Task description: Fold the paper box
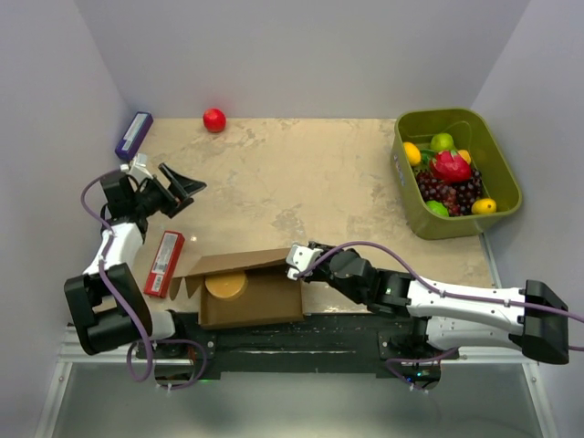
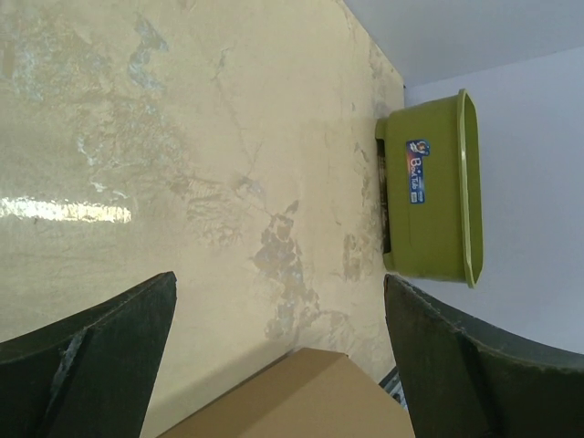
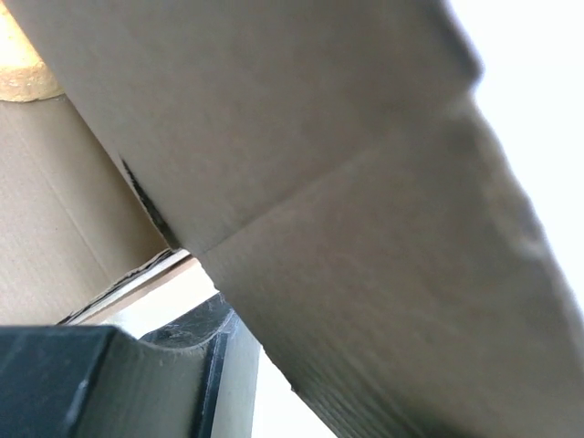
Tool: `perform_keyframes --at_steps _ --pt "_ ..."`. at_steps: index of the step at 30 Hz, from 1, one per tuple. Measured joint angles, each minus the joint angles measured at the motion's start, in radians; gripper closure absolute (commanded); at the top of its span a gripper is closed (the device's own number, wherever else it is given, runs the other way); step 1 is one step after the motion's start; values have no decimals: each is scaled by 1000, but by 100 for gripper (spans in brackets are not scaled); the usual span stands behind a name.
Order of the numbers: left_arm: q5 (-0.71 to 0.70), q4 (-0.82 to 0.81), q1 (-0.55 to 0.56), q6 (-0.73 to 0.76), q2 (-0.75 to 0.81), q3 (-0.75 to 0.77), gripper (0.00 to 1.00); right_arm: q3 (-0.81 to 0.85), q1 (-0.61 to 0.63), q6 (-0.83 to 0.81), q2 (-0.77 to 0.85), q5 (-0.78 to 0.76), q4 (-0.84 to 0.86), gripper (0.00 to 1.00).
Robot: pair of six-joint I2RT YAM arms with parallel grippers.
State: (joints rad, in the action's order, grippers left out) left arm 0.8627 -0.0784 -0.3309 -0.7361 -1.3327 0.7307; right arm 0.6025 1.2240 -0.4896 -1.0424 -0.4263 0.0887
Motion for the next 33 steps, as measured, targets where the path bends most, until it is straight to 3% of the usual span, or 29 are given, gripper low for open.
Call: perform_keyframes --at_steps 2,3,5,11,28,33 --pt "-8 7 0 18 1 8 0 0 0 0 -1 -2 0 69" --pt "-12 16 0 30 2 10 0 0 0 0 -2 -2 0 54" --pt "-32 57 0 62 11 12 0 0 0 4 -6 -6 1 36" --pt "-119 135 0 113 91 8 0 0 3 42 -9 -1 -31 22" --pt "-252 178 0 164 148 62 1 255 13 368 341 113 -468 19" --pt "-266 208 0 177 214 56 1 270 13 455 461 149 -489 30"
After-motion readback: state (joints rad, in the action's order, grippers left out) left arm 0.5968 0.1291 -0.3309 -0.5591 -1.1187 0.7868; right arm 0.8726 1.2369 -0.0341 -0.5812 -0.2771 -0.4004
